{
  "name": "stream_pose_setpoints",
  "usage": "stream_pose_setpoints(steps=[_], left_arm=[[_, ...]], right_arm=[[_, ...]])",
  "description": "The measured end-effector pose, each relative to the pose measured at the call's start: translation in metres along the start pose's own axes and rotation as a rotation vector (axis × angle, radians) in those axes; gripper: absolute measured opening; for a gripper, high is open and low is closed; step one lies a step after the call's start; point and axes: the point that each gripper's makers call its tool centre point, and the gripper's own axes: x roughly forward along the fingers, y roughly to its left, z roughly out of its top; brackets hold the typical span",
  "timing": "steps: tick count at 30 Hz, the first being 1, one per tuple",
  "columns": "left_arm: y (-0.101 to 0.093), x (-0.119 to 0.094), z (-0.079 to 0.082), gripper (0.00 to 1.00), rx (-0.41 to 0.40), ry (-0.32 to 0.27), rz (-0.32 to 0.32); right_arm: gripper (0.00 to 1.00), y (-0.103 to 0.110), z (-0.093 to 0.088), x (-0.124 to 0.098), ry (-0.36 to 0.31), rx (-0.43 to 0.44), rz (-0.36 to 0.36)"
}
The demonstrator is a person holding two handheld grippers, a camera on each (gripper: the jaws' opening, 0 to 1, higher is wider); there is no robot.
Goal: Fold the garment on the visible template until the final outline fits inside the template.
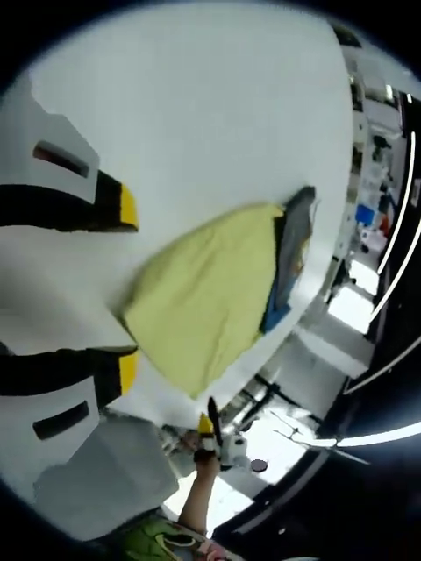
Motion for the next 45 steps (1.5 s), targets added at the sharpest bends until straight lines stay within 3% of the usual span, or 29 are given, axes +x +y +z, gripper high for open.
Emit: stream_pose_setpoints(steps=[16,21,35,42,45], left_arm=[[-0.011,0.01,-0.005,0.37,0.001,0.029,-0.032],[-0.011,0.011,-0.004,0.35,-0.009,0.029,-0.035],[-0.016,0.021,-0.004,0.25,-0.062,0.047,-0.062],[-0.013,0.02,-0.004,0.08,-0.122,0.043,-0.068],[-0.01,0.022,-0.007,0.07,-0.127,0.055,-0.056]], right_arm=[[0.21,-0.002,-0.011,0.012,0.03,0.083,0.006],[0.0,-0.005,-0.011,0.012,0.033,0.117,-0.01],[0.0,-0.004,0.0,0.004,0.007,0.089,-0.003],[0.0,-0.004,0.001,0.004,0.008,0.085,-0.003],[0.0,-0.004,0.002,0.004,0.007,0.081,-0.001]])
